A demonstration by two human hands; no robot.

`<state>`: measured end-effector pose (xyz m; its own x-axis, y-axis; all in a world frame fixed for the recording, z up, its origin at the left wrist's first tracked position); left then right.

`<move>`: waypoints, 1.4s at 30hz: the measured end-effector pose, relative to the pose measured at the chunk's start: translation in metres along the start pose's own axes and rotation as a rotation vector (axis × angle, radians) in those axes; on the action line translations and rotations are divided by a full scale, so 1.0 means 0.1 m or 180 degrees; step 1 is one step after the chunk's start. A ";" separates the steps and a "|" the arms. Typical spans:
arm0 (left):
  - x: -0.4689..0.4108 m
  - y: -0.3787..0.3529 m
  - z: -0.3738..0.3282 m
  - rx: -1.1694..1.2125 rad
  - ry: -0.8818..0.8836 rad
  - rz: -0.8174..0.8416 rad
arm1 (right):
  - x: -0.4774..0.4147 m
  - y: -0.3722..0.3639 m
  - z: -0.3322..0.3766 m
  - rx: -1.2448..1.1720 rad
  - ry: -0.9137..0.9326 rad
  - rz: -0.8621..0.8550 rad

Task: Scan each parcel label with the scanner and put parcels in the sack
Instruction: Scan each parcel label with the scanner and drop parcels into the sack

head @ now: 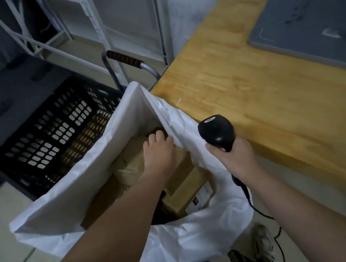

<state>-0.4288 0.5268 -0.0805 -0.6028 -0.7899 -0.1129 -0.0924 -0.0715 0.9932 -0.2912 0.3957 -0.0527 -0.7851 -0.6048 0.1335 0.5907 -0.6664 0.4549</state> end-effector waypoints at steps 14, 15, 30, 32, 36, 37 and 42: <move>-0.86 0.74 -2.64 0.0778 -0.1075 -0.0324 | -0.77 2.47 -0.60 0.0076 -0.0287 -0.1475; -0.91 0.77 -2.91 0.0819 -0.1159 -0.0349 | -0.84 2.74 -0.66 0.0111 -0.0304 -0.1581; -1.52 0.79 -5.45 0.1323 -0.1229 -0.0087 | -1.90 5.16 -1.22 0.0152 -0.0460 -0.2292; -1.76 0.78 -5.49 0.1324 -0.1157 -0.0015 | -2.12 5.15 -1.22 0.0134 -0.0450 -0.2169; -2.34 0.71 -5.59 0.1204 -0.0969 0.0125 | -2.67 5.09 -1.13 0.0097 -0.0365 -0.2043; -2.50 0.69 -5.62 0.1169 -0.0944 0.0111 | -2.83 5.08 -1.10 0.0059 -0.0380 -0.2032; -3.31 0.58 -5.92 0.1084 -0.0844 0.0061 | -3.51 4.97 -1.02 -0.0022 -0.0424 -0.2009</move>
<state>0.2348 0.4237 0.0318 -0.7856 -0.6021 -0.1424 -0.3086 0.1818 0.9336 0.2972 0.2326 0.0365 -0.9981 -0.0363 -0.0495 0.0083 -0.8794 0.4760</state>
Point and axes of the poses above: each hand's wrist, its own x-axis away from the middle knuckle, its own y-axis out of the back of the hand, z = x × y, the point moved 2 cm from there along -x, towards the middle knuckle, and after that the axes turned 14 degrees about -z, right-handed, at the moved point
